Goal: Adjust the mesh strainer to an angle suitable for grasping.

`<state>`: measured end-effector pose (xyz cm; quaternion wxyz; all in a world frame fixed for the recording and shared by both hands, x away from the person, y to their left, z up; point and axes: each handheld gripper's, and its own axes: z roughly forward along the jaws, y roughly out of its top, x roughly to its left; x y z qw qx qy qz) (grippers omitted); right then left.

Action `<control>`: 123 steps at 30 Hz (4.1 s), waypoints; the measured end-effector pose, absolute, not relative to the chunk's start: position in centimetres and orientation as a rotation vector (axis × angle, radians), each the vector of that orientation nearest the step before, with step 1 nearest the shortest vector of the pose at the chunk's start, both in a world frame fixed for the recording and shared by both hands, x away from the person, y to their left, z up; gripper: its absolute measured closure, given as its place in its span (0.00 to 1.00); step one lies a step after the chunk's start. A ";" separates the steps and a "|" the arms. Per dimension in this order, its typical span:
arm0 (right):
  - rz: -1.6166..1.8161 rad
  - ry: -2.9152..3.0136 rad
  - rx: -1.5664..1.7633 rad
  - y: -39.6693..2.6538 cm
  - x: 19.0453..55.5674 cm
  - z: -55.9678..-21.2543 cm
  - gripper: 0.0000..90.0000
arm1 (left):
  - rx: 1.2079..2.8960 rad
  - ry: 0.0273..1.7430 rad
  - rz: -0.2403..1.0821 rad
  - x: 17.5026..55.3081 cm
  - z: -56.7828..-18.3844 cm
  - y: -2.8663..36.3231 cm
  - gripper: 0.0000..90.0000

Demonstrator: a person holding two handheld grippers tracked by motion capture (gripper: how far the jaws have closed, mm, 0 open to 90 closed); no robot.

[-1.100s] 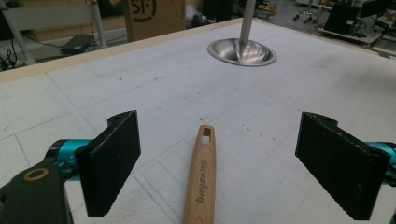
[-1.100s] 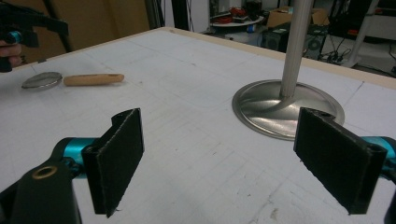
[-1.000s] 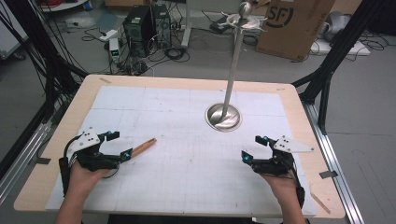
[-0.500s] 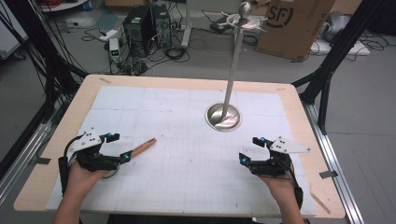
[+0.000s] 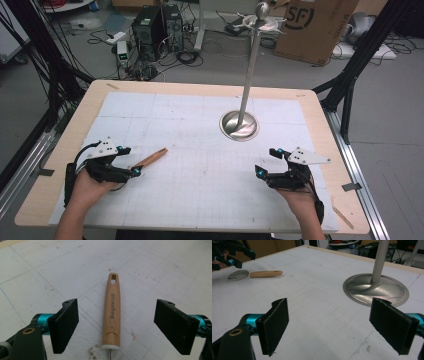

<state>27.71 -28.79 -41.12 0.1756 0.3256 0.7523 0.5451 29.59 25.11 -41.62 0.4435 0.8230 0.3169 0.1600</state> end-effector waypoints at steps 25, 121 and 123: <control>1.545 2.137 0.924 -29.1 27.7 -41.2 0.17 | 2.359 0.824 0.300 31.2 -42.0 23.6 0.51; 1.531 2.162 0.947 -28.7 27.6 -41.6 0.17 | 2.452 0.962 0.168 32.4 -41.3 22.6 0.76; 1.531 2.165 0.951 -28.6 27.6 -41.6 0.17 | 2.426 0.939 0.172 32.1 -40.8 22.6 0.76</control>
